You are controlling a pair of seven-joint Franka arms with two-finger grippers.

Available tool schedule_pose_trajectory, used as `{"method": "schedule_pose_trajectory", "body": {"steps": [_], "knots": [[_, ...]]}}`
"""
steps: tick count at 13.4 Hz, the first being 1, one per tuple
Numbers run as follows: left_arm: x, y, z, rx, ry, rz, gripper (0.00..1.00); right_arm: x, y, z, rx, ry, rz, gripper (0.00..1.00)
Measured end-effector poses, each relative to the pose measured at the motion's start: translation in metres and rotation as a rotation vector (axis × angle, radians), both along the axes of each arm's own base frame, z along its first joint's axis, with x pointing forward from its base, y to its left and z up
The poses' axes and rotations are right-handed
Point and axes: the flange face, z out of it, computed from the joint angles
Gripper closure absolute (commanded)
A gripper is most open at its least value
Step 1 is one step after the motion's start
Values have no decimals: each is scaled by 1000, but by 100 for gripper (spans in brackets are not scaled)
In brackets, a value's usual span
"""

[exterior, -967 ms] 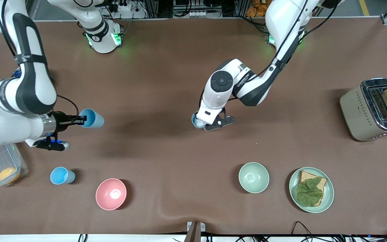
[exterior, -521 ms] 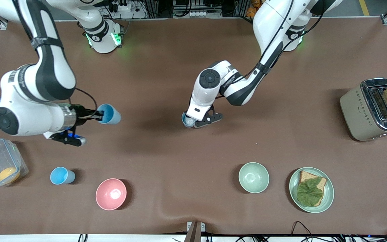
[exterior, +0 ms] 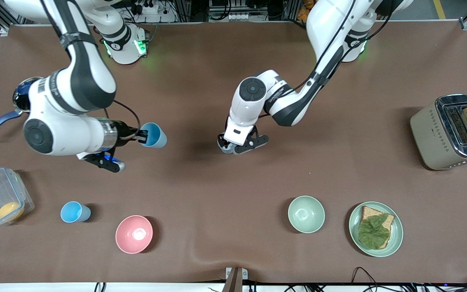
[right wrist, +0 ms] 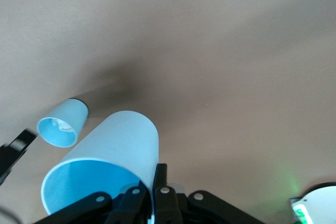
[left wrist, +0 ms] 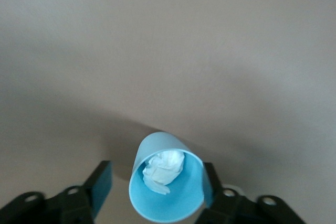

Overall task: Stack blue cups with both arms
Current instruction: 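Set the tissue cup down with the left gripper while the right gripper approaches, then lower the right gripper's cup into the tissue cup while the left gripper withdraws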

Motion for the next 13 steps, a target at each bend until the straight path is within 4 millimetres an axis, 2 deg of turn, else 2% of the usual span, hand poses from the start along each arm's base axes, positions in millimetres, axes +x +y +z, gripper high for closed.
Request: {"method": "schedule_pose_trajectory", "body": {"steps": [1, 3, 5, 6, 7, 8, 10, 13], "knots": [[7, 9, 30, 9, -15, 13, 0, -3, 16, 1, -12, -10, -22, 100], [24, 45, 96, 40, -57, 55, 0, -14, 60, 2, -29, -36, -55, 100], [42, 96, 155, 80, -98, 58, 0, -36, 125, -3, -48, -82, -106, 100], [51, 125, 178, 103, -111, 40, 0, -52, 161, -10, -61, -99, -122, 100], [60, 156, 196, 130, -117, 19, 0, -70, 192, -22, -86, -111, -124, 100], [68, 186, 210, 159, -115, -6, 0, -84, 215, -36, -120, -125, -121, 100], [78, 238, 228, 208, -95, -44, 0, -95, 236, -62, -155, -138, -121, 100], [84, 297, 247, 258, -65, -130, 0, -88, 233, -81, -171, -141, -134, 100]]}}
